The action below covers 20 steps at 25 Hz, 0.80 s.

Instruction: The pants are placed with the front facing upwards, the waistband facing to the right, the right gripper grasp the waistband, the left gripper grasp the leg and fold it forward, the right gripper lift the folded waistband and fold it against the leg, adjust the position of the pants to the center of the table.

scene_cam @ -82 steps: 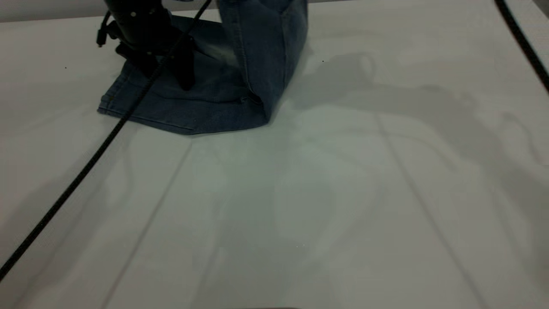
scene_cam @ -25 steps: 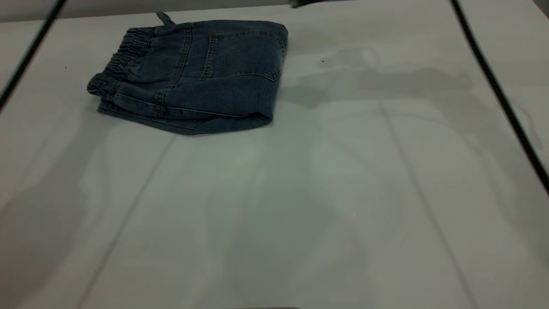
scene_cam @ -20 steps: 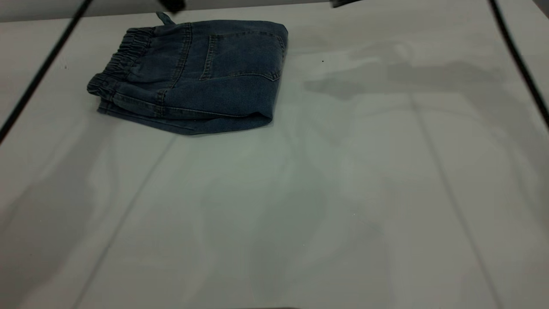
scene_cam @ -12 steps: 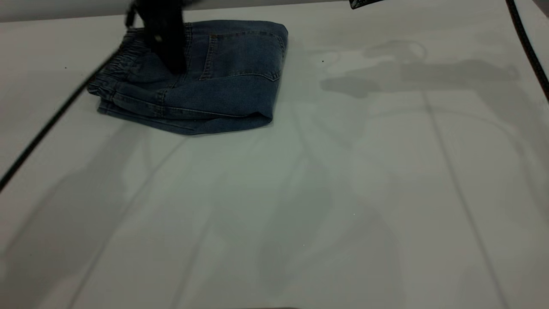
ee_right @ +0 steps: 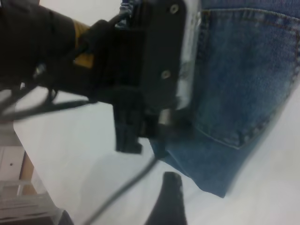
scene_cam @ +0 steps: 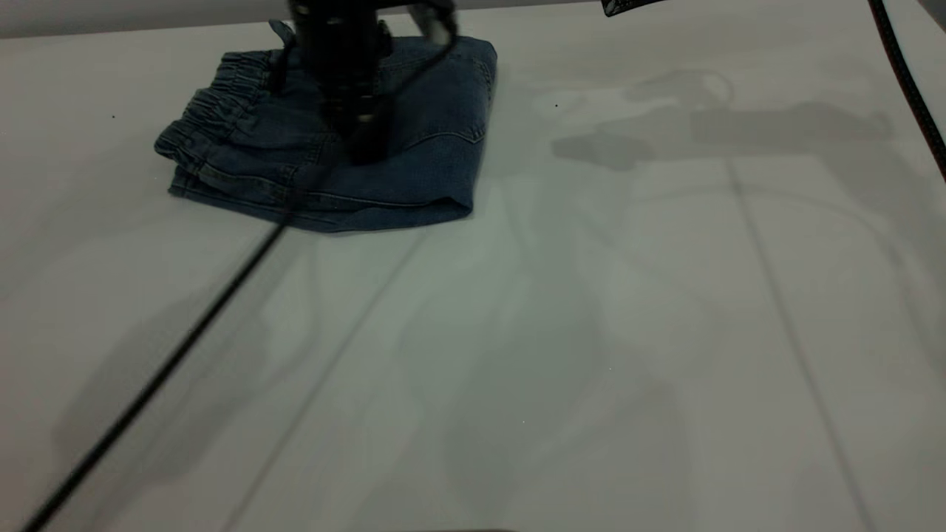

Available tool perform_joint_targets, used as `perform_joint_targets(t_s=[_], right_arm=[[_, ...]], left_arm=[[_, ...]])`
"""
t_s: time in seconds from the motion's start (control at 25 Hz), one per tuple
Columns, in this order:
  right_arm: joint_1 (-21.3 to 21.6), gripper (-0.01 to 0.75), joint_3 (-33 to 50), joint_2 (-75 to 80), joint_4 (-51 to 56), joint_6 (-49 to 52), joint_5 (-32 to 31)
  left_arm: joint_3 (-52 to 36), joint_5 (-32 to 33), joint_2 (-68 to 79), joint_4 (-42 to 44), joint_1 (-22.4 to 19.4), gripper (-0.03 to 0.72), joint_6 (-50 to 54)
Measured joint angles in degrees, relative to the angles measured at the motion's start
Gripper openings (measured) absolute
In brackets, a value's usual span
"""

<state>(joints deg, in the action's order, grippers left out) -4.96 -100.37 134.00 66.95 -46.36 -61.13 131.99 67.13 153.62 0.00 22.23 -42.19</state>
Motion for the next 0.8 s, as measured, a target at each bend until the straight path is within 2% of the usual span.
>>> perform_joint_targets(t_s=[0.16,0.36,0.8], right_arm=[[0.0,0.578,0.0,0.0,0.0,0.0,0.0],[0.06,0.578,0.0,0.0,0.0,0.0,0.0],[0.43,0.578,0.0,0.0,0.05,-0.57,-1.65]], left_arm=[[0.0,0.0,0.24,3.94,2.47,0.579,15.85],[1.21,0.0,0.57,5.76,3.51,0.579,26.06],[8.51,0.0,-0.08,5.73,3.51,0.579,29.45]])
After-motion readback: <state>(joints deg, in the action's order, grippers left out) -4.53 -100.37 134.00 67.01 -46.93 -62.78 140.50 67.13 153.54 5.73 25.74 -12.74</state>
